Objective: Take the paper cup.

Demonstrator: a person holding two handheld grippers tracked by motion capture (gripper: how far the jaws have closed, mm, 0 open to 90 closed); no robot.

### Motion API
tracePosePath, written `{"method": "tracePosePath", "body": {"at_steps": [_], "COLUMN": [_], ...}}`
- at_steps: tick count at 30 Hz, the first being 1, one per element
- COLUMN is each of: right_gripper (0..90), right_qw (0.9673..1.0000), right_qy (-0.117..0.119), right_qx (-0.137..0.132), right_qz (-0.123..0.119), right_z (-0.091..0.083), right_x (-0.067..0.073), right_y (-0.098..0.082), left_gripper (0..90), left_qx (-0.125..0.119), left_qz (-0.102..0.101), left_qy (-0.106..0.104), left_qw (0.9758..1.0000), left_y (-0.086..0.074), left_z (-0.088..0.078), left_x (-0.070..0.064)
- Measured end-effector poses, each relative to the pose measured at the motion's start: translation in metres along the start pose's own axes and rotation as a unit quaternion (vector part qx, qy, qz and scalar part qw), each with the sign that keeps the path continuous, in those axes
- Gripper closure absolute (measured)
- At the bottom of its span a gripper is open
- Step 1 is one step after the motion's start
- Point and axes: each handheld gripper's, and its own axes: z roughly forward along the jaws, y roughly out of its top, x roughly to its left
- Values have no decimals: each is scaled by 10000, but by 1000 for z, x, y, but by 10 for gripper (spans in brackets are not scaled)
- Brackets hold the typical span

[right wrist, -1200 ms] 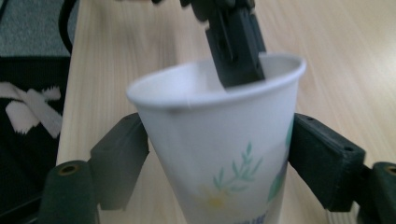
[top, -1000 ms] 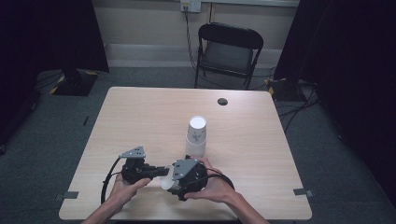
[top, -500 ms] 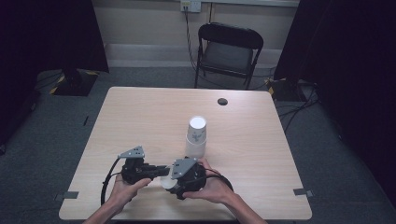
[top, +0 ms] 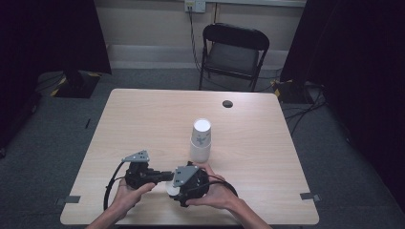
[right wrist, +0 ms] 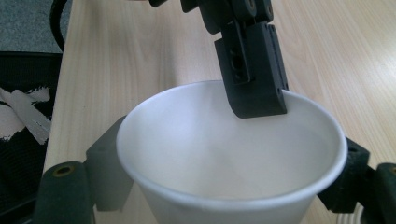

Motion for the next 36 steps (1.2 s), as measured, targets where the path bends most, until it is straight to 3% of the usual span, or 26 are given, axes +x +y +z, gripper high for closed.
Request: {"method": "tracePosePath", "body": {"at_steps": [5, 7, 14, 17, 19, 24, 31, 36], "right_gripper": [253, 258, 267, 274, 274, 281, 281, 276], "right_qw": [9999, 9998, 9986, 9980, 9979, 9977, 9964, 9933], "right_qy": [52, 40, 100, 152, 134, 118, 23, -100], "right_qx": [-81, -85, -219, -281, -295, -304, -396, -520], "right_qz": [113, 159, 471, 540, 556, 592, 754, 1029], "right_z": [-3, -3, -7, -8, -8, -8, -15, -22], "right_x": [-3, -4, -8, -9, -9, -9, -15, -21], "right_y": [-2, -3, -7, -8, -9, -8, -12, -20], "left_gripper": [867, 816, 774, 800, 865, 875, 755, 660], "left_qx": [-71, -121, -274, -220, -217, -194, -373, -446], "left_qz": [38, 104, 148, 143, 145, 125, 201, 311], "left_qy": [34, 134, 199, 156, 149, 123, 148, 403], "left_qw": [10000, 9998, 9993, 9995, 9995, 9997, 9990, 9977], "left_y": [0, 0, 1, 1, 2, 2, 3, 5], "left_z": [0, -1, -6, -4, -3, -1, -5, -12], "left_x": [-1, -2, -2, -2, -3, -1, -1, -3]}}
